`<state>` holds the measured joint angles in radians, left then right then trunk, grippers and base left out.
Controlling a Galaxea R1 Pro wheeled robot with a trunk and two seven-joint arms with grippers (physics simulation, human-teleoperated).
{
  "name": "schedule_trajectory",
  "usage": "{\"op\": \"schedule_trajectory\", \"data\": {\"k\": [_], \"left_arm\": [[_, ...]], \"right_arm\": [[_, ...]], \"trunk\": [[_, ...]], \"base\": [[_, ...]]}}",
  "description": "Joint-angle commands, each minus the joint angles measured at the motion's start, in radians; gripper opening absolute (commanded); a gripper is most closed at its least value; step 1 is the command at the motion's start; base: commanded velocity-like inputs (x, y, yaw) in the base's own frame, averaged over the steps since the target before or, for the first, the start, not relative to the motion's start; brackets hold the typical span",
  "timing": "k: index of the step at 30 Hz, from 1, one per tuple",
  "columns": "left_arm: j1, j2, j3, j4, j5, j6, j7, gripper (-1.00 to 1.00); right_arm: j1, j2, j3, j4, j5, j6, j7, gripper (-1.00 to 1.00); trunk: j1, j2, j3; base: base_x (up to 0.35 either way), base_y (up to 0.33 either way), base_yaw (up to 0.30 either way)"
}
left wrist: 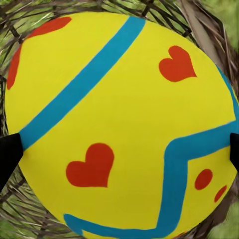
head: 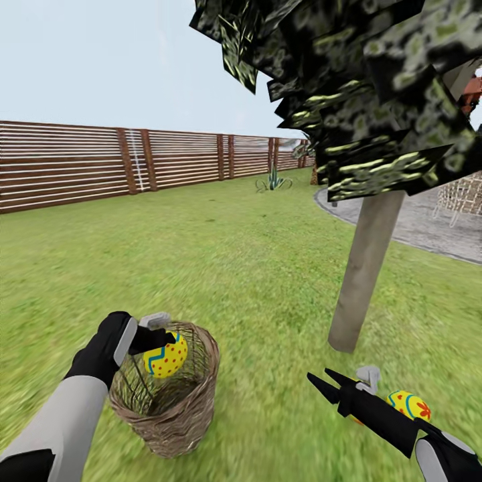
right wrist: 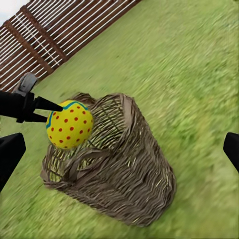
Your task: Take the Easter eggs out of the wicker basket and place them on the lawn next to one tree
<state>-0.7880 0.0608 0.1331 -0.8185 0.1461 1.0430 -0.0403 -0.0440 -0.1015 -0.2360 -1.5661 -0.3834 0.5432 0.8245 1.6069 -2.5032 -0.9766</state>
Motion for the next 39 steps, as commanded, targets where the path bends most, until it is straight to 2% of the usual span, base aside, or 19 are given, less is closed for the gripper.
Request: {"op": "schedule_trajectory", "data": {"k": [1,10,13,15,27,32,39], "left_arm": [[0.000,0.000,0.002,-0.001,-0.002,0.004,-0.004,-1.00],[0.000,-0.001,0.002,-0.005,-0.002,0.004,-0.004,-1.00],[0.000,-0.002,0.002,-0.030,-0.002,0.004,-0.004,-1.00],[0.000,-0.003,0.002,-0.084,-0.003,0.004,-0.004,-1.00],[0.019,0.002,-0.001,-0.396,-0.005,0.004,-0.004,-1.00],[0.047,-0.002,-0.003,-0.471,-0.005,0.004,-0.004,-1.00],[0.055,-0.003,-0.019,-0.490,-0.005,0.004,-0.004,-1.00]], "right_arm": [[-0.001,0.000,-0.001,0.000,-0.006,0.007,0.002,1.00],[-0.001,-0.001,-0.003,0.000,-0.006,0.007,0.002,1.00],[-0.001,0.000,-0.003,0.000,-0.006,0.007,0.002,1.00],[-0.001,-0.001,-0.003,0.000,-0.006,0.007,0.001,1.00],[-0.001,-0.001,-0.003,0.001,-0.006,0.009,0.001,1.00],[-0.001,-0.001,-0.003,0.001,-0.007,0.007,0.002,1.00],[-0.001,-0.001,-0.005,0.001,-0.012,0.007,0.001,1.00]], "trunk": [[-0.001,0.000,0.003],[-0.005,0.002,0.038],[-0.006,0.003,0.049],[-0.007,0.003,0.057],[-0.053,0.087,0.095],[-0.057,0.094,0.098],[-0.057,0.094,0.099]], "base": [[-0.139,0.000,0.000],[-0.103,0.000,0.000],[-0.004,0.000,0.000],[-0.001,0.000,0.000],[0.000,0.000,0.000],[0.000,0.000,0.000],[0.000,-0.076,-0.039]]}}
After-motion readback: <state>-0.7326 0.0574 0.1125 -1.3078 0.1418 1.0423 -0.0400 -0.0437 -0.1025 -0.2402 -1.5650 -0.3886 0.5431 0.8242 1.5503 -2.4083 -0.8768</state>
